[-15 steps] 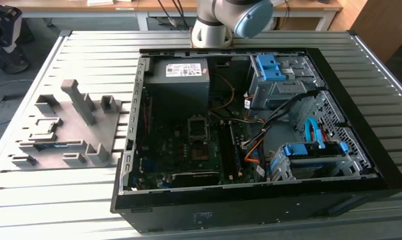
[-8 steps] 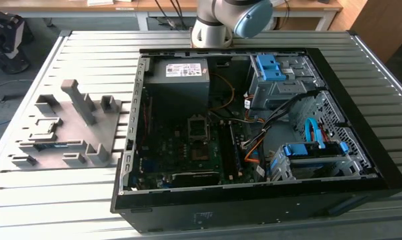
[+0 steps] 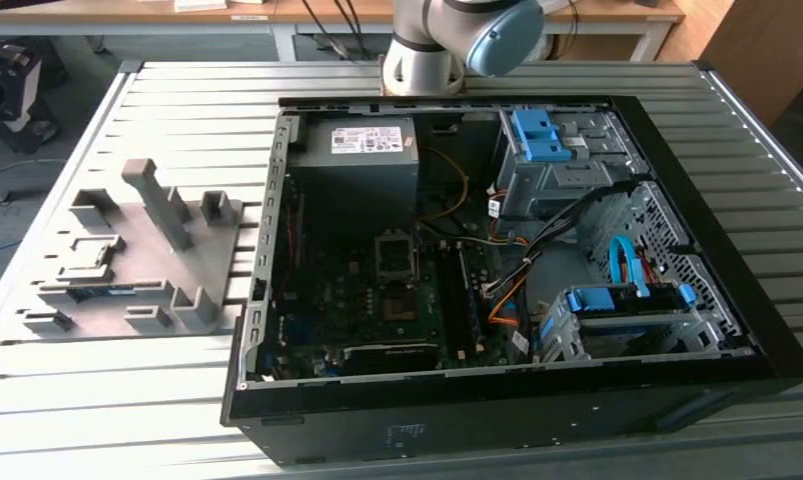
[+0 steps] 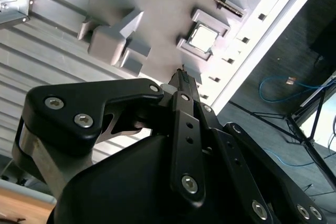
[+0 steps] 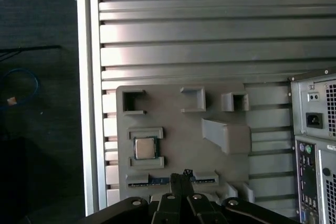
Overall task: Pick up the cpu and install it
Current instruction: 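Reach for the cpu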
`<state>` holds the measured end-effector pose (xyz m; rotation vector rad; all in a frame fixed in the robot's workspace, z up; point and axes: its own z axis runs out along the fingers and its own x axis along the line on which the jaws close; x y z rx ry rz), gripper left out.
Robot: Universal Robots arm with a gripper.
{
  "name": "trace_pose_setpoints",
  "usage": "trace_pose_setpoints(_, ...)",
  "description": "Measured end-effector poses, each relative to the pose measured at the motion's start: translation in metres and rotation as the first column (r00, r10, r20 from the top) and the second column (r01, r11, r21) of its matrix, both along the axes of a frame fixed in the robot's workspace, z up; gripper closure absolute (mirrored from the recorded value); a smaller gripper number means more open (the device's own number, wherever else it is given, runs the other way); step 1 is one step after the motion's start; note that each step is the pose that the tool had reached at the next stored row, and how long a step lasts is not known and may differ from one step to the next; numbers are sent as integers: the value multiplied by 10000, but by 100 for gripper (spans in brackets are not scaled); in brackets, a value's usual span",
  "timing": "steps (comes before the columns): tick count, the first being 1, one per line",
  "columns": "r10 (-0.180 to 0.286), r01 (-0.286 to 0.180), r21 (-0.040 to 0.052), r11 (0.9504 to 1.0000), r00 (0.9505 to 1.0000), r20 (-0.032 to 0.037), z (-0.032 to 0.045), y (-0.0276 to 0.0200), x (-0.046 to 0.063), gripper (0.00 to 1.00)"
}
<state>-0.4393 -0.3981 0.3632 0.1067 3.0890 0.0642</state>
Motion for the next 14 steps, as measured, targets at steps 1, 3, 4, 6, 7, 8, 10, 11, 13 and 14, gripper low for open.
trace_pose_setpoints(1, -1, 1, 1, 10000, 10000, 2, -19, 3, -17, 90)
trace_pose_setpoints(3, 0, 0, 0, 10000, 10000, 0, -56, 6, -43, 90)
trace_pose_setpoints(4, 0, 0, 0, 10000, 10000, 0, -73, 7, -53, 90)
trace_pose_setpoints(6, 0, 0, 0, 10000, 10000, 0, -109, 9, -68, 90)
trace_pose_setpoints(7, 0, 0, 0, 10000, 10000, 0, -127, 9, -76, 90)
trace_pose_setpoints(8, 0, 0, 0, 10000, 10000, 0, -146, 10, -84, 90)
trace_pose_setpoints(10, 0, 0, 0, 10000, 10000, 0, -183, 10, -98, 90)
trace_pose_setpoints(11, 0, 0, 0, 10000, 10000, 0, -200, 10, -105, 90)
trace_pose_setpoints(13, 0, 0, 0, 10000, 10000, 0, -237, 10, -116, 90)
trace_pose_setpoints(14, 0, 0, 0, 10000, 10000, 0, -255, 10, -120, 90)
